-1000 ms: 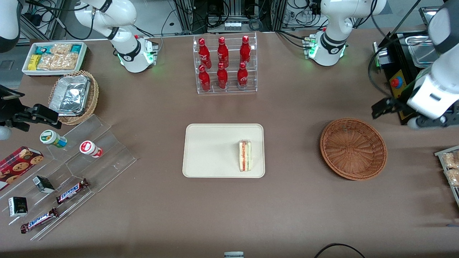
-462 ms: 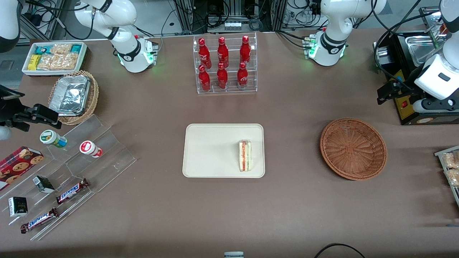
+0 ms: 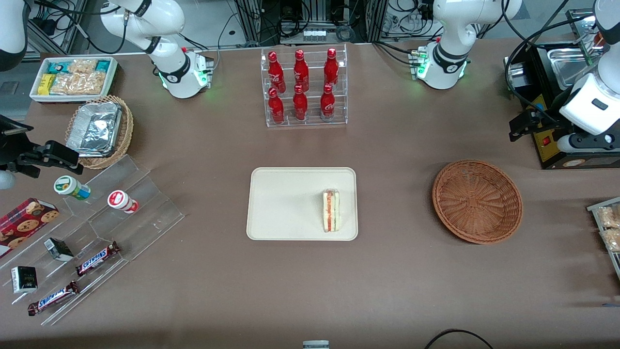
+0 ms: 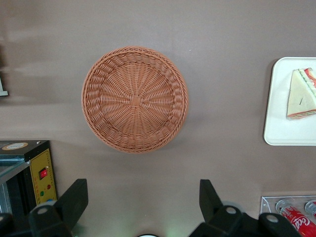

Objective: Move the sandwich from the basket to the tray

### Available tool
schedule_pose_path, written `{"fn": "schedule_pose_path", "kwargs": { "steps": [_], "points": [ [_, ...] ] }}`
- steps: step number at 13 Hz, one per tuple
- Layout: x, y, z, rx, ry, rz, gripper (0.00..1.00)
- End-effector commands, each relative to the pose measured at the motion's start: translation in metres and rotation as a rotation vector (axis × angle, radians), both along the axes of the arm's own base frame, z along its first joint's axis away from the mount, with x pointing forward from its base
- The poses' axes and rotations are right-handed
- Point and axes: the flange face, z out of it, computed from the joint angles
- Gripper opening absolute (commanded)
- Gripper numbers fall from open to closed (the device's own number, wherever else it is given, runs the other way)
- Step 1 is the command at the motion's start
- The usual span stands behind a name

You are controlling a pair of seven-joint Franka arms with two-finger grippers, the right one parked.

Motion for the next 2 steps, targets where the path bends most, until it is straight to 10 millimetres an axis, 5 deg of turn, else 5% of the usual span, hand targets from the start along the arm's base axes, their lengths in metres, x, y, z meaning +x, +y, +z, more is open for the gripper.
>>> {"fn": "schedule_pose_path", "kwargs": {
  "steps": [1,2],
  "points": [
    [-0.0036,-0.0009,0.005,-0.004,-0.002,-0.008,1.0],
    [-0.0036,-0.0024,0.0057,-0.003,-0.004,-0.011,1.0]
  ]
}}
